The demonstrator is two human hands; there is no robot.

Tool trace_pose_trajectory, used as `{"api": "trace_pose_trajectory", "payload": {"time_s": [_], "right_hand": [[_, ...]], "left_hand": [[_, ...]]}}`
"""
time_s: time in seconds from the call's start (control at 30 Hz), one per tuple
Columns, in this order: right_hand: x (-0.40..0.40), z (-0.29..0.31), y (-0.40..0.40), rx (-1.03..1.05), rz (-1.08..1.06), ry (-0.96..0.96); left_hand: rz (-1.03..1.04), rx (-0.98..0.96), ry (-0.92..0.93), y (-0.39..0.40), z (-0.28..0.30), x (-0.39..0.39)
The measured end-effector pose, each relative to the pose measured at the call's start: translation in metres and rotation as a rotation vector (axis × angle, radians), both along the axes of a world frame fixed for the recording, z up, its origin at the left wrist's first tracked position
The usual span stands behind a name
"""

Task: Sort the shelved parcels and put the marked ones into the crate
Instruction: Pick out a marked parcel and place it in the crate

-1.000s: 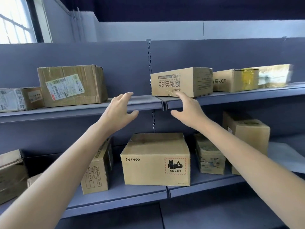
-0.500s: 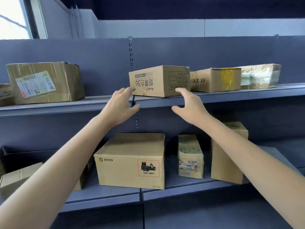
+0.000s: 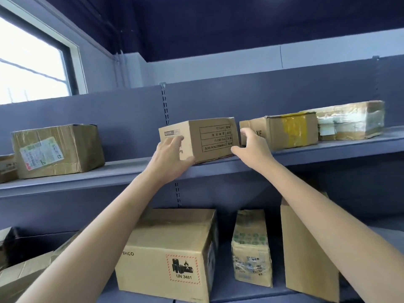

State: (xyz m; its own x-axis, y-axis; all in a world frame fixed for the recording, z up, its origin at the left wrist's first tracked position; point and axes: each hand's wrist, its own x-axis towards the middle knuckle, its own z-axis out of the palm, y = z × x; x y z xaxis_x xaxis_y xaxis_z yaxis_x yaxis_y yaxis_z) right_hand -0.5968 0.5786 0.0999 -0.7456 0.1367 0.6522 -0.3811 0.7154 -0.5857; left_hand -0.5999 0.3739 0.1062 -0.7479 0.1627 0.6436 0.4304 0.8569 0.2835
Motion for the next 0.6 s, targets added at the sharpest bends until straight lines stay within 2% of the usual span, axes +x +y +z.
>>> {"api": "trace_pose_trajectory", "payload": {"time_s": [0.17, 0.37, 0.5, 0.6], "right_hand": [[-0.041, 0.025, 0.005, -0.041, -0.018, -0.089], [-0.067, 0.018, 0.007, -0.036, 0.051, -0.238], [-0.059, 0.014, 0.002, -0.120, 0.093, -0.203], [-0.046, 0.011, -0.008, -0.148, 0.136, -0.097]], "left_hand": [[0.154, -0.053, -0.088, 0.013, 0.010, -0.019], [0.144, -0.066, -0.148, 0.018, -0.006, -0.032], [0.136, -0.076, -0.167, 0.009, -0.008, -0.026], [0.109, -0.030, -0.149, -0.009, -0.003, -0.017]]}}
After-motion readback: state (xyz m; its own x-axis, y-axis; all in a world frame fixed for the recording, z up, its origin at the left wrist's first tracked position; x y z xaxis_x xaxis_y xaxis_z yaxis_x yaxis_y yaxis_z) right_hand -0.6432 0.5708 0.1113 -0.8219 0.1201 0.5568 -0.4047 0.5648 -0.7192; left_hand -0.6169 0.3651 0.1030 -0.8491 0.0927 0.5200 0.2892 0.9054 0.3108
